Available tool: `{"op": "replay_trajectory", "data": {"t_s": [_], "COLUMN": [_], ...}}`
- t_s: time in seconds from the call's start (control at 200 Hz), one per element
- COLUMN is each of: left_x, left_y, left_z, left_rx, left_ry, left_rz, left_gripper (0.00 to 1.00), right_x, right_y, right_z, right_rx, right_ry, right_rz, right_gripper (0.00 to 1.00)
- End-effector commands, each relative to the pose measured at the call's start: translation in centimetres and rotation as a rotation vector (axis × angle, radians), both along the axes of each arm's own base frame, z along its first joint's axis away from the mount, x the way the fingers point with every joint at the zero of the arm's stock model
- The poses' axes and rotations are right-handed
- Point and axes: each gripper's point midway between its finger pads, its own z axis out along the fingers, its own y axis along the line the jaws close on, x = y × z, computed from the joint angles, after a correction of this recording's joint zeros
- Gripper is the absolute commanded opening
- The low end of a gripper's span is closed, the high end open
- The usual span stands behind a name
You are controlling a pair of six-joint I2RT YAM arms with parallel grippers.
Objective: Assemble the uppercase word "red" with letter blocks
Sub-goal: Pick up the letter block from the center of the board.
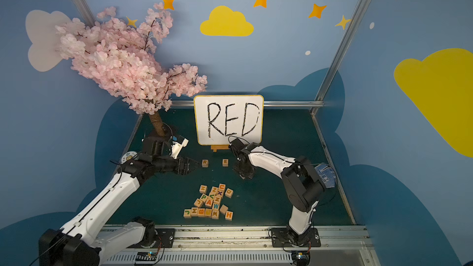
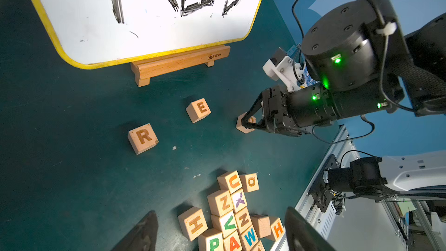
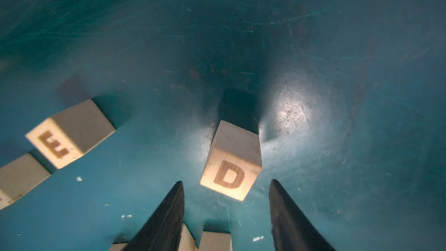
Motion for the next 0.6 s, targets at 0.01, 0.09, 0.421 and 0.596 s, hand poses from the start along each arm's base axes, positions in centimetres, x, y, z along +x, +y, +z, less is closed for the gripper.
{"op": "replay_trajectory", "data": {"t_s": [0.01, 0.09, 0.421, 0.596], "left_x": [-0.5, -0.6, -0.6, -0.6], "left_y": [0.2, 0.2, 0.3, 0.3], "left_z": [-0.4, -0.5, -0.6, -0.6], "left_rx": [0.014, 0.015, 0.021, 0.021], "left_ry": [-0.003, 0.002, -0.002, -0.002], "left_rz": [-0.010, -0.006, -0.004, -0.003], "left_gripper": [0.81, 0.81, 0.81, 0.81], "right_x": [0.4, 0.6, 0.6, 0.8], "right_y": [-0.3, -0.4, -0.3, -0.4], "right_z": [-0.1, 0.0, -0.8, -0.9], "right_rx": [-0.022, -0.029, -0.043, -0.052], "right_ry": [-0.003, -0.009, 0.007, 0.003], "right_rz": [0.003, 0.008, 0.019, 0.019], "right_gripper": [0.54, 0.52, 0.48, 0.47]}}
